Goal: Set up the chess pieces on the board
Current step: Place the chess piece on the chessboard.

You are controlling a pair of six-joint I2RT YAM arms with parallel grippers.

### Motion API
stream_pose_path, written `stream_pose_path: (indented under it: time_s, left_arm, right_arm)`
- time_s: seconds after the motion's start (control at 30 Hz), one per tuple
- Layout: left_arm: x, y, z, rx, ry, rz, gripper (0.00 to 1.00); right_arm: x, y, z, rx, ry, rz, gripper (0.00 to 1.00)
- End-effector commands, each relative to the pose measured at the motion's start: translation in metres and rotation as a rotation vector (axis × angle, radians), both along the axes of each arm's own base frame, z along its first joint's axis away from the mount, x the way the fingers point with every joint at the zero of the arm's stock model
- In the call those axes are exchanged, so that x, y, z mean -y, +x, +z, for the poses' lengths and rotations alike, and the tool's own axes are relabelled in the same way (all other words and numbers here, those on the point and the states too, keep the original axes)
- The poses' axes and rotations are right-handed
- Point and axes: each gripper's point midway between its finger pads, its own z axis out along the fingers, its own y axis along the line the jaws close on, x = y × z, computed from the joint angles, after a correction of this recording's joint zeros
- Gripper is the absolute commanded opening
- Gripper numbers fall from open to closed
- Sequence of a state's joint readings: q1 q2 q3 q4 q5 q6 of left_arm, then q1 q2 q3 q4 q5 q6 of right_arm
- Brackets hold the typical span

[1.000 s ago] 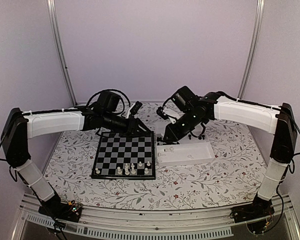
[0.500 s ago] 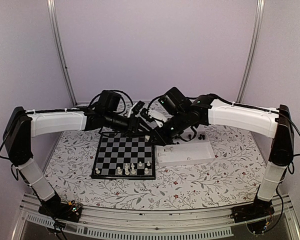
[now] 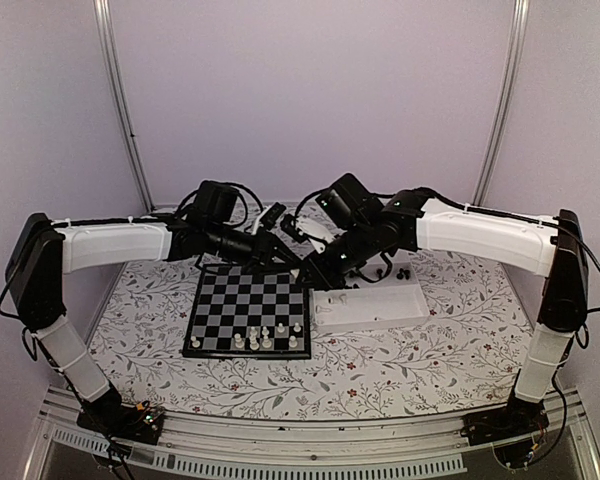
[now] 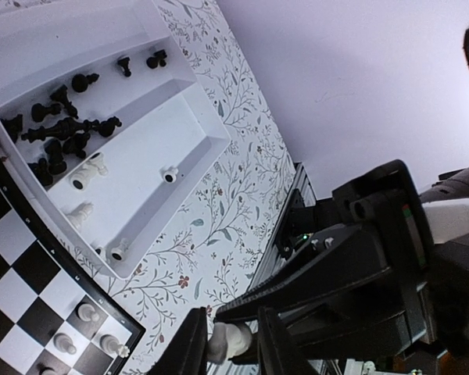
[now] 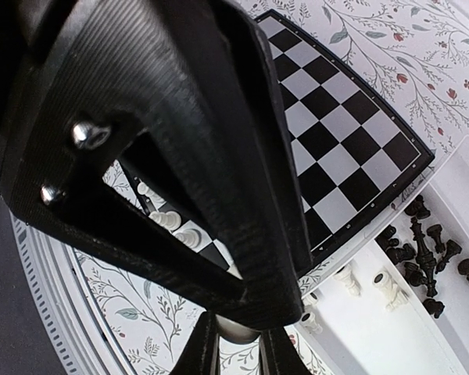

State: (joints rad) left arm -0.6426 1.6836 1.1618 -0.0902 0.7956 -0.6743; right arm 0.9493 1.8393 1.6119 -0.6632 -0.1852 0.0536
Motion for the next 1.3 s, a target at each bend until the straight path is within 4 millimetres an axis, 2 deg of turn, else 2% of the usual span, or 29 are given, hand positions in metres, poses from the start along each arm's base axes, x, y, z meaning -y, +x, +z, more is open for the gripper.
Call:
stream_pose_path:
  time_s: [0.0,0.03,0.1,0.43,0.5,0.6,0.7,0.8,0.83,1.0,1.1,1.17,1.27]
  left_arm:
    - [-0.001,-0.003,-0.002,-0.024,-0.014,-0.019,0.31]
    - [-0.002,-0.003,-0.005,-0.029,-0.004,-0.012,0.35]
    - [-0.003,-0.002,-0.006,-0.033,-0.001,-0.006,0.35]
    - [-0.003,-0.005,0.002,-0.018,-0.042,-0.019,0.07]
    - [-0.005,-0.004,0.004,-0.003,-0.041,-0.012,0.04]
    - [-0.014,-0.004,0.014,0.057,-0.011,0.022,0.03]
    - [-0.037,-0.009,0.021,0.174,0.067,0.090,0.03]
    - [-0.073,-0.017,0.022,0.299,0.184,0.212,0.03]
    - [-0.088,-0.024,0.013,0.321,0.238,0.244,0.03]
    - [-0.155,-0.051,0.000,0.402,0.414,0.418,0.02]
    - [-0.186,-0.064,-0.024,0.354,0.501,0.505,0.02]
    - [-0.196,-0.073,-0.041,0.320,0.531,0.518,0.01]
    - [-0.195,-0.076,-0.053,0.314,0.588,0.515,0.01]
  right_arm:
    - [-0.001,0.009,0.026,0.061,0.050,-0.035,0.11]
    - [-0.001,0.009,0.026,0.063,0.052,-0.035,0.11]
    - [-0.001,0.008,0.027,0.062,0.053,-0.035,0.11]
    - [-0.005,0.005,0.023,0.050,0.051,-0.020,0.12]
    - [-0.006,0.003,0.023,0.046,0.051,-0.009,0.16]
    - [-0.002,-0.004,0.017,0.007,0.042,-0.005,0.35]
    - [0.002,-0.022,0.014,-0.074,0.073,0.028,0.41]
    - [0.011,-0.031,0.017,-0.091,0.118,0.030,0.45]
    - [0.014,-0.033,0.017,-0.098,0.127,0.030,0.45]
    - [0.017,-0.034,0.016,-0.116,0.126,0.019,0.45]
    - [0.009,-0.030,0.012,-0.128,0.114,0.027,0.44]
    - [0.004,-0.028,0.014,-0.129,0.119,0.037,0.44]
    - [-0.002,-0.026,0.011,-0.134,0.114,0.048,0.44]
